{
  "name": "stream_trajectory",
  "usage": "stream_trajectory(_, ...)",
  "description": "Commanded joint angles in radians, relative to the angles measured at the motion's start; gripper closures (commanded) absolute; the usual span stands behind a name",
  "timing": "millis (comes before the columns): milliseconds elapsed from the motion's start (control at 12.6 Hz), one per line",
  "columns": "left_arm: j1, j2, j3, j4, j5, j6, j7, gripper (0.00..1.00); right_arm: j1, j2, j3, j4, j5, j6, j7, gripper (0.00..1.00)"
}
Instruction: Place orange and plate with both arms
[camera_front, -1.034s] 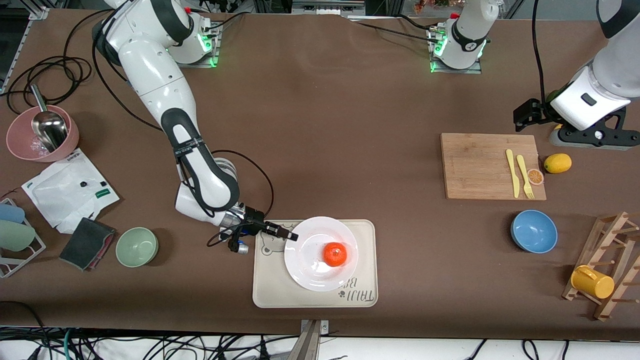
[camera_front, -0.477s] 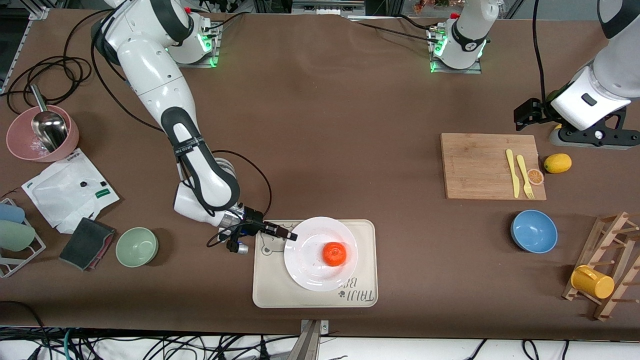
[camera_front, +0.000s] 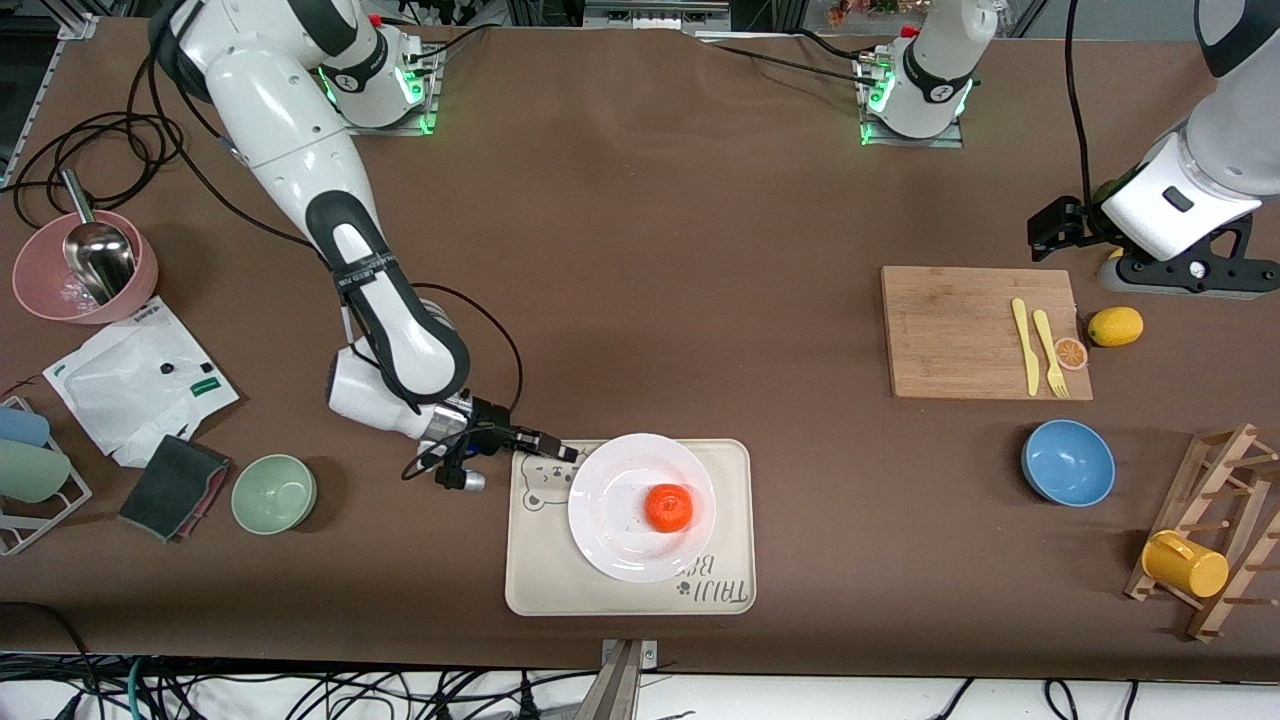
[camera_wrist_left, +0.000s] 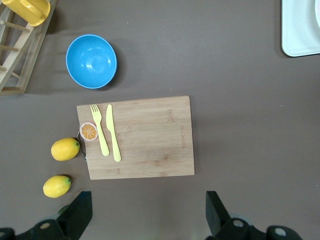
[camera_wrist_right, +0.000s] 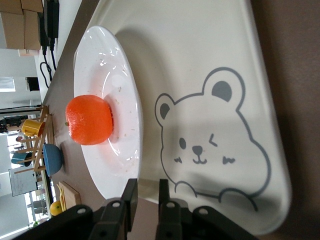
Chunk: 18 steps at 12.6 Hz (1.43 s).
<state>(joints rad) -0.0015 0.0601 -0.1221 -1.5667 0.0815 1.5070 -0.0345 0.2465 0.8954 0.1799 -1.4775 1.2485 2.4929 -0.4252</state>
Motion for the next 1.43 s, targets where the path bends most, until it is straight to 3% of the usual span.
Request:
stream_trajectory(0,-0.001,-0.002,-0.005,0.016,0.004,-0.024,-0.005,0.0,-0.021,-0.123,0.003,-0.144,-0.055,-0.002,0.016,0.74)
stream_trajectory(239,-0.012,0.0,-0.007,0.016,-0.006,-0.057,-0.011,0.0,-0.039,-0.258,0.001,-0.295,-0.115,-0.002,0.016,0.69)
stream_trajectory(318,-0.012,0.0,-0.014,0.016,-0.008,-0.056,-0.011,0.0,-0.042,-0.315,-0.002,-0.355,-0.136,-0.003,0.016,0.62)
stream_trajectory(398,-0.012,0.003,-0.019,0.016,-0.009,-0.054,-0.011,0.0,-0.043,-0.375,-0.013,-0.419,-0.155,-0.003,0.016,0.47)
stream_trajectory(477,-0.012,0.003,-0.019,0.004,-0.025,-0.054,-0.011,0.0,-0.043,-0.425,-0.017,-0.475,-0.176,-0.003,0.016,0.1)
stream_trajectory(557,-0.002,0.001,-0.019,-0.001,-0.061,-0.053,-0.011,0.0,-0.043,-0.478,-0.025,-0.521,-0.201,-0.003,0.016,0.0)
stream_trajectory(716,0.024,0.003,-0.005,-0.012,-0.153,-0.021,-0.007,0.0,-0.043,-0.559,-0.062,-0.582,-0.292,-0.022,0.014,0.0)
stream_trajectory(875,0.028,-0.005,0.015,-0.032,-0.164,-0.004,-0.004,0.0,-0.043,-0.617,-0.13,-0.593,-0.43,-0.128,0.016,0.0)
stream_trajectory(1034,-0.021,-0.01,0.103,-0.03,-0.166,0.013,0.002,0.0,-0.043,-0.668,-0.195,-0.58,-0.574,-0.239,0.019,0.0)
stream_trajectory(1352,-0.002,-0.008,0.121,-0.015,-0.135,0.024,0.007,0.0,-0.044,-0.746,-0.273,-0.483,-0.852,-0.449,0.057,0.0)
